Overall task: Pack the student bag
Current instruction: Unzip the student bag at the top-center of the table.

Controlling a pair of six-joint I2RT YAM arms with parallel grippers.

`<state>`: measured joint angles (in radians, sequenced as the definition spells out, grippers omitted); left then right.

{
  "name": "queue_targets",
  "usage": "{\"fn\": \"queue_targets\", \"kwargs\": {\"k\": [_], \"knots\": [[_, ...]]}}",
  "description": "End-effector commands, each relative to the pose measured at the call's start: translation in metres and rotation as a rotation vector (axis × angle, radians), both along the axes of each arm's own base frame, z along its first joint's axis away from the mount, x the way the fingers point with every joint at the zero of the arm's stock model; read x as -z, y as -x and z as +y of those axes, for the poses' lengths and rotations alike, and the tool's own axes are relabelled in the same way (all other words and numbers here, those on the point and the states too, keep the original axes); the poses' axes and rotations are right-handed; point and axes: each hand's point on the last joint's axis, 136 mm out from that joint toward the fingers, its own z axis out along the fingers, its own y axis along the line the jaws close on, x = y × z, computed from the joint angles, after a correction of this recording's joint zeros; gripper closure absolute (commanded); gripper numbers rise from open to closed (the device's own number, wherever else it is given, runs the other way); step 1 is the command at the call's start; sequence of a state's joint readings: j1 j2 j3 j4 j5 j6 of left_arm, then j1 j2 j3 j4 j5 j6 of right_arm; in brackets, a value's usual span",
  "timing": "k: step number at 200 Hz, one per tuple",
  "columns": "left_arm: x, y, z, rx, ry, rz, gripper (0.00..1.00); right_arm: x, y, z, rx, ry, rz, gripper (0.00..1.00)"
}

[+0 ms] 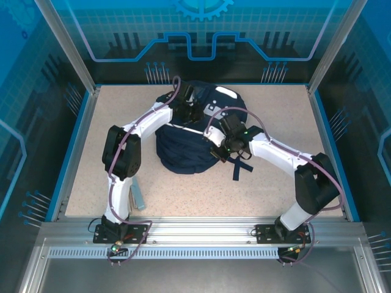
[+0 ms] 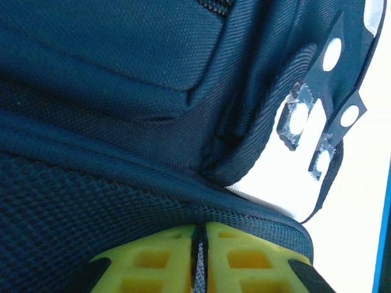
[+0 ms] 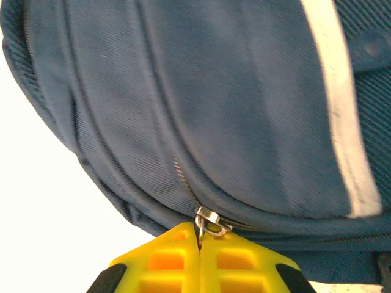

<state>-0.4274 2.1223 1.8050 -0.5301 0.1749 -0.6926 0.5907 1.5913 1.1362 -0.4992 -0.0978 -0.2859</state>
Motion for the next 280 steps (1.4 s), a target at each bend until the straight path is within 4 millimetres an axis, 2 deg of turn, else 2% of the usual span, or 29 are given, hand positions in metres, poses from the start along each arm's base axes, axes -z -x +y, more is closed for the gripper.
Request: {"fn": "queue_targets", "kwargs": {"k": [1, 20, 44, 66, 83, 97, 112, 127, 157, 175, 191, 210, 225, 244, 280], "knots": [[0.077, 0.027, 0.008, -0.062, -0.129, 0.199, 0.86, -0.01, 0.033, 0.022, -0.037, -0.067, 0.04, 1.0], [0.079, 0.027, 0.004, -0.069, -0.11, 0.2, 0.87, -0.014, 0.043, 0.034, -0.037, -0.121, 0.04, 1.0], [0.062, 0.023, -0.005, -0.041, -0.057, 0.166, 0.85, -0.023, 0.037, 0.032, 0.059, -0.187, 0.038, 0.93], [0.021, 0.021, -0.015, 0.017, 0.006, 0.092, 0.76, -0.03, 0.029, 0.018, 0.191, -0.253, 0.098, 0.81], [-0.017, 0.022, -0.017, 0.048, 0.05, 0.028, 0.67, -0.034, 0.029, 0.009, 0.259, -0.292, 0.12, 0.66], [-0.045, 0.026, -0.015, 0.064, 0.064, -0.021, 0.6, -0.039, 0.026, -0.001, 0.348, -0.32, 0.129, 0.48], [-0.066, 0.035, -0.008, 0.07, 0.06, -0.058, 0.52, -0.045, 0.021, -0.015, 0.464, -0.367, 0.164, 0.4], [-0.078, 0.048, -0.002, 0.07, 0.061, -0.078, 0.46, -0.05, 0.013, -0.028, 0.608, -0.421, 0.217, 0.35], [-0.074, 0.085, 0.014, 0.081, 0.011, -0.099, 0.4, -0.049, -0.002, -0.04, 0.815, -0.517, 0.399, 0.34], [-0.065, 0.109, 0.026, 0.082, -0.044, -0.107, 0.39, -0.05, -0.009, -0.036, 0.875, -0.563, 0.487, 0.36], [-0.059, 0.13, 0.028, 0.092, -0.053, -0.115, 0.39, -0.053, -0.015, -0.028, 0.896, -0.599, 0.538, 0.38], [-0.052, 0.15, 0.027, 0.086, -0.061, -0.116, 0.39, -0.048, -0.024, -0.026, 0.975, -0.6, 0.584, 0.4], [-0.046, 0.163, 0.02, 0.075, -0.058, -0.127, 0.39, -0.037, -0.03, -0.025, 1.03, -0.597, 0.617, 0.43], [-0.038, 0.177, -0.004, 0.106, -0.04, -0.161, 0.4, -0.026, -0.039, -0.016, 1.043, -0.614, 0.664, 0.49], [-0.021, 0.188, -0.043, 0.156, -0.058, -0.186, 0.43, -0.022, -0.049, -0.002, 1.015, -0.633, 0.687, 0.54]]}}
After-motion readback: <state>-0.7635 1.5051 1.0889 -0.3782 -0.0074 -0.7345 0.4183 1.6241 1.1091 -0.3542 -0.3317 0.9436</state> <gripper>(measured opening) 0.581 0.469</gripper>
